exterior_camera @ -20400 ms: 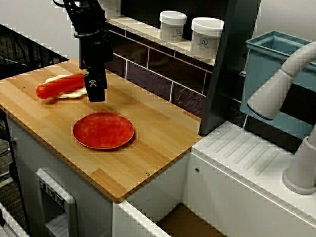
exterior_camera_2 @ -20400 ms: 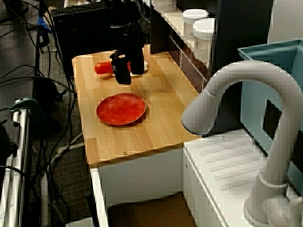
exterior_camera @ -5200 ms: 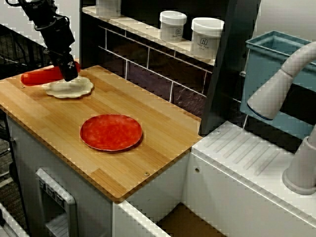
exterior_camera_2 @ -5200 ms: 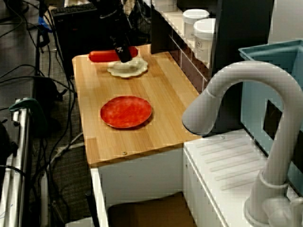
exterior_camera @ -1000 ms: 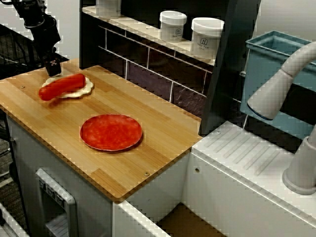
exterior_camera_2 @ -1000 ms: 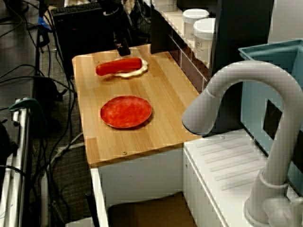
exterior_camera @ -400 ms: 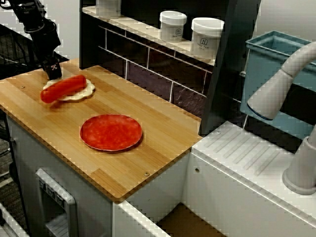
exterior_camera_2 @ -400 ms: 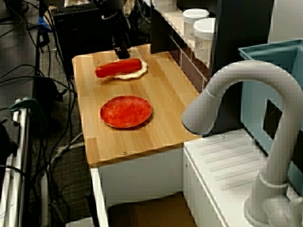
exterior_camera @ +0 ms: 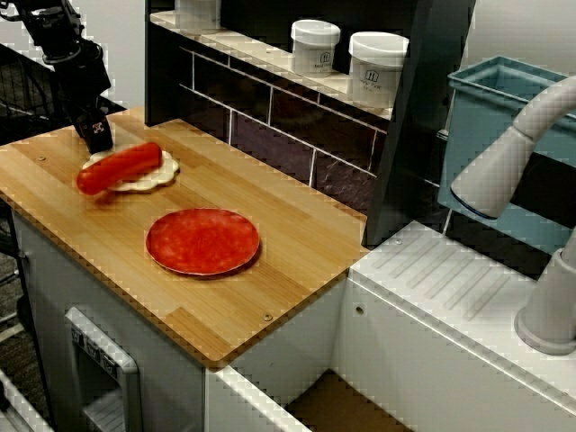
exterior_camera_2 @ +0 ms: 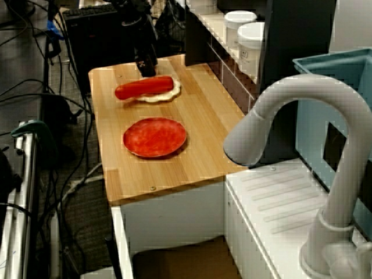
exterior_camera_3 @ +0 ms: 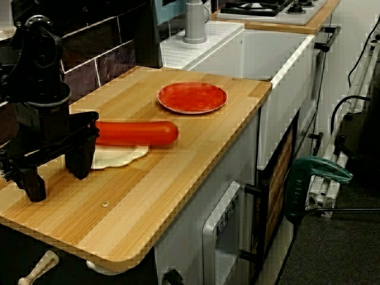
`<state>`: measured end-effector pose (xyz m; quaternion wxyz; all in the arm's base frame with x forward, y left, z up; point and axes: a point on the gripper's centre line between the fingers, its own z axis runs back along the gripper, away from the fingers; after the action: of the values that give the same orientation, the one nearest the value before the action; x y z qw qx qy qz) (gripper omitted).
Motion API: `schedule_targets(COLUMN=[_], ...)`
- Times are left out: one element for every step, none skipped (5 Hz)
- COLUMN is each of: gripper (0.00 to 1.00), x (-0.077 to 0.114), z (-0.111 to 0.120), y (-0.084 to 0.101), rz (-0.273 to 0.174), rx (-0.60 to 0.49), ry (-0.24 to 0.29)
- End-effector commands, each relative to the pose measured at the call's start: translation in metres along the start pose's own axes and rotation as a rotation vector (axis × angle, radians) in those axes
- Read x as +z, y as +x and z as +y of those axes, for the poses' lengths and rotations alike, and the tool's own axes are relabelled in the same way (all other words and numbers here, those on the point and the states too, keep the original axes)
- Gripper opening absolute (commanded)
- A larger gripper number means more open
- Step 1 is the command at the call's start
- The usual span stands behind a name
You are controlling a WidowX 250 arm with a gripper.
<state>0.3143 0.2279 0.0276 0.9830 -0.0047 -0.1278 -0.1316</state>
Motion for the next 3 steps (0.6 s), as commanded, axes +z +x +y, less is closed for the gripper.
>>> schedule_targets(gripper=[1.00, 1.00, 1.00], x=[0.026, 0.025, 0.022], z=[-0.022, -0.035, -0.044], y=[-0.004, -0.002, 0.003], rz=[-0.042, -0.039, -0.025], rx=[-0.016, -0.010, -0.025], ry=[0.023, 0.004, -0.009])
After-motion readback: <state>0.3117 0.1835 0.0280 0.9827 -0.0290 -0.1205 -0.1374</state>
